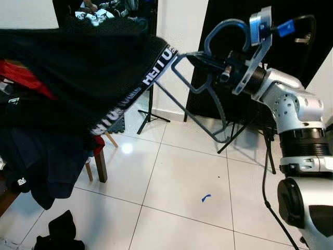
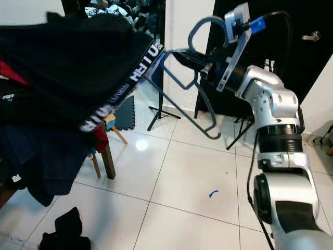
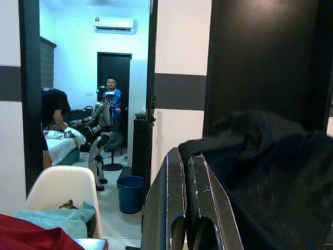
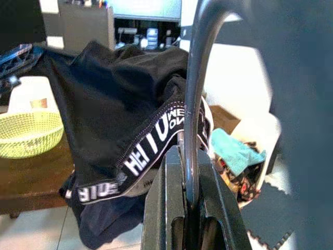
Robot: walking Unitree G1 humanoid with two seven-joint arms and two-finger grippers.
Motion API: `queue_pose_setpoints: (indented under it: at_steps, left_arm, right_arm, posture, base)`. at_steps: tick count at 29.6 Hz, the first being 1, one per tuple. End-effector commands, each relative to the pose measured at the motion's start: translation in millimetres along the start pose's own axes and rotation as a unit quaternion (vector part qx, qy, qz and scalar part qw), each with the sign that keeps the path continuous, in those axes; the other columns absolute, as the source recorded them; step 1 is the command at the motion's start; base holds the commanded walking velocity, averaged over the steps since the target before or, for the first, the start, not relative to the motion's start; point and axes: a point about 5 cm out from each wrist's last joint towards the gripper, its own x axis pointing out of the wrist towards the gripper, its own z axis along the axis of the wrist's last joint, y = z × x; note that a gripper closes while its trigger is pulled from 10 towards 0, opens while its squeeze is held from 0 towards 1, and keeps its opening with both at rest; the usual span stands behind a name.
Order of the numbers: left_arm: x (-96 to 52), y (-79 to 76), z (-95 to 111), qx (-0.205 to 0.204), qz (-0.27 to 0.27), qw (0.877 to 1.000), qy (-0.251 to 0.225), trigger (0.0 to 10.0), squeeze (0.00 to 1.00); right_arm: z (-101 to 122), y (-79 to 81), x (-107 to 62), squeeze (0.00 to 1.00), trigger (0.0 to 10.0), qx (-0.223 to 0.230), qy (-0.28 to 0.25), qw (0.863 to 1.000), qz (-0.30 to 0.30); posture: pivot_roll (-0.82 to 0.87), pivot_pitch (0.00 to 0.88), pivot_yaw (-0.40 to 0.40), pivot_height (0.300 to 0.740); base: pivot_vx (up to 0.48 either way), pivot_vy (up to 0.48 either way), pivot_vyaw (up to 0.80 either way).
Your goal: Hang hanger
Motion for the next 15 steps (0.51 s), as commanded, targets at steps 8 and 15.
queue_pose_setpoints:
  at_steps: [8, 15]
  left_arm:
    - [-23.8, 56.6, -37, 0.049, 0.225, 0.97, 0.071, 0.0, 0.0]
    - [-31.7, 40.9, -74, 0.021, 0.21, 0.966, 0.151, 0.0, 0.0]
  right_arm:
    - [21, -10.1, -5.2, 0.0, 10.0, 0.006, -0.056, 0.998, -0.039]
    - [17, -4.5, -3.0, 0.0, 10.0, -0.001, -0.042, 0.999, -0.016]
  posture:
    - [-0.02, 0.0, -0.058, 0.74]
    - [-0.02, 0.0, -0.059, 0.74]
  base:
    - [0.0, 0.0, 0.0]
    - [0.0, 0.0, 0.0]
